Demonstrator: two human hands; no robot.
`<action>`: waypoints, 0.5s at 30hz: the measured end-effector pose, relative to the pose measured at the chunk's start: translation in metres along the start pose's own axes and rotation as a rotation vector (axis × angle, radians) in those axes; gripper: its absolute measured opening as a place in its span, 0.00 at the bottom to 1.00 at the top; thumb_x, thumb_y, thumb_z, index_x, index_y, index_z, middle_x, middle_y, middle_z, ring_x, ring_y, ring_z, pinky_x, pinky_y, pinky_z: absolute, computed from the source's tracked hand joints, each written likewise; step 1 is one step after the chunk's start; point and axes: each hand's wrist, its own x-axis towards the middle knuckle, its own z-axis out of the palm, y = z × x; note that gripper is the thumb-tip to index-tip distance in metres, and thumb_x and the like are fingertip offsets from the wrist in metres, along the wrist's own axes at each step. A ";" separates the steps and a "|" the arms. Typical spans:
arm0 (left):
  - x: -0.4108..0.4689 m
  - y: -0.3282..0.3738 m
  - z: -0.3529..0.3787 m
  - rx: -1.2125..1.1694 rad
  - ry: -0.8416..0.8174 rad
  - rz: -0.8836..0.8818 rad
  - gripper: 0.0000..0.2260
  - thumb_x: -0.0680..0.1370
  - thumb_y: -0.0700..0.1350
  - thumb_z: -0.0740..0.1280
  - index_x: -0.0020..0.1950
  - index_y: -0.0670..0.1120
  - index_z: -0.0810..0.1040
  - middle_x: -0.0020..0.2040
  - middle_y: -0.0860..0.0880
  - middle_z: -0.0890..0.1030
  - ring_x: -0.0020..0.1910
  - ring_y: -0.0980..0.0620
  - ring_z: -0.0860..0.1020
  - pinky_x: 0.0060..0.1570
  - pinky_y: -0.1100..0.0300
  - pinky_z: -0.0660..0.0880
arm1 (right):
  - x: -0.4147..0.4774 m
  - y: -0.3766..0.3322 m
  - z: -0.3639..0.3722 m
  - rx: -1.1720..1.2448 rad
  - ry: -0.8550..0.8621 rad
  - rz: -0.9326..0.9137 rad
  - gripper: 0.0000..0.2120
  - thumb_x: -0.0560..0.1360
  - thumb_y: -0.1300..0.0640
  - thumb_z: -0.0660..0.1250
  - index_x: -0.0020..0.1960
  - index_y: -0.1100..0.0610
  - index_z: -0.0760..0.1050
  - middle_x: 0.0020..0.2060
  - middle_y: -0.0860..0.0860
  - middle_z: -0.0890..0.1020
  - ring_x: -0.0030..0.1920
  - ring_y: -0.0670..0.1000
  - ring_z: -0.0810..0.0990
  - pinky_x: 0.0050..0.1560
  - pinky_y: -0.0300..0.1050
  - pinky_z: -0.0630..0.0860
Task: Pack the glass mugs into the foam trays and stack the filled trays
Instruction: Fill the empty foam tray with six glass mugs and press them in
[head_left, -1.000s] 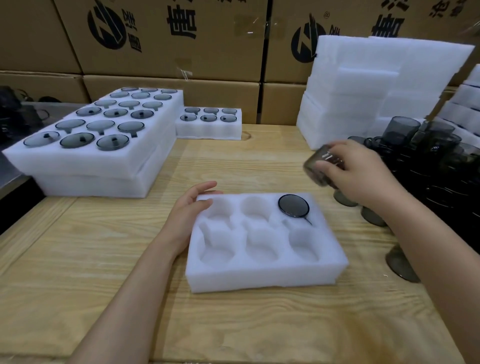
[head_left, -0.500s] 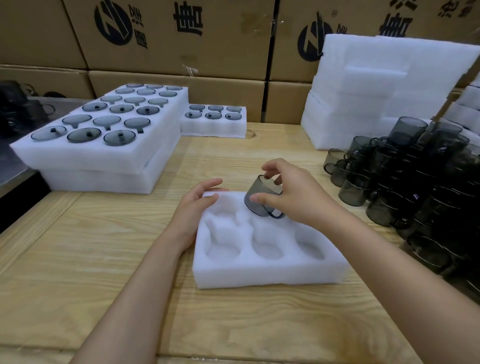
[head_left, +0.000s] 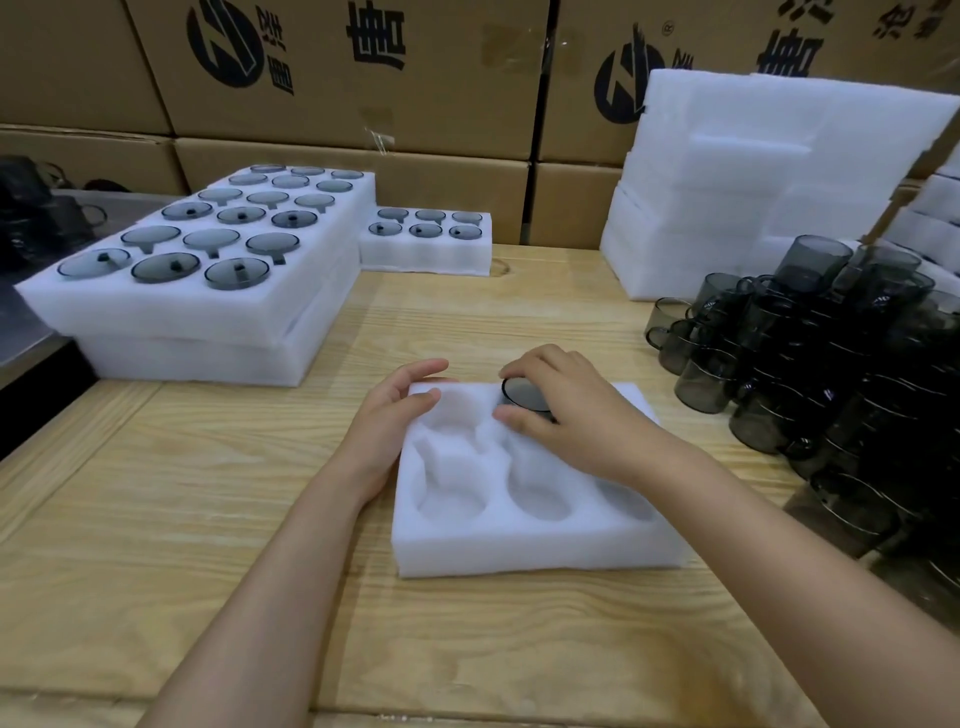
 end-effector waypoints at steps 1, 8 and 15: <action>0.000 0.000 0.000 -0.003 0.000 -0.002 0.13 0.78 0.35 0.62 0.59 0.48 0.78 0.47 0.51 0.85 0.43 0.51 0.83 0.40 0.60 0.79 | 0.000 -0.001 0.002 0.054 0.023 0.025 0.22 0.75 0.39 0.56 0.63 0.50 0.71 0.60 0.44 0.70 0.60 0.47 0.64 0.60 0.42 0.63; -0.001 0.002 0.001 0.029 0.006 -0.005 0.14 0.78 0.35 0.62 0.59 0.48 0.78 0.53 0.43 0.82 0.46 0.48 0.81 0.43 0.58 0.79 | 0.025 -0.008 0.015 -0.093 -0.220 0.054 0.33 0.77 0.35 0.40 0.77 0.49 0.45 0.77 0.44 0.42 0.76 0.47 0.38 0.73 0.50 0.34; -0.003 0.001 0.002 0.053 0.021 0.009 0.14 0.79 0.36 0.61 0.61 0.46 0.77 0.57 0.44 0.78 0.49 0.48 0.79 0.44 0.58 0.78 | 0.024 -0.008 0.026 -0.246 -0.351 0.112 0.36 0.73 0.30 0.37 0.77 0.46 0.38 0.75 0.41 0.39 0.75 0.45 0.34 0.71 0.55 0.28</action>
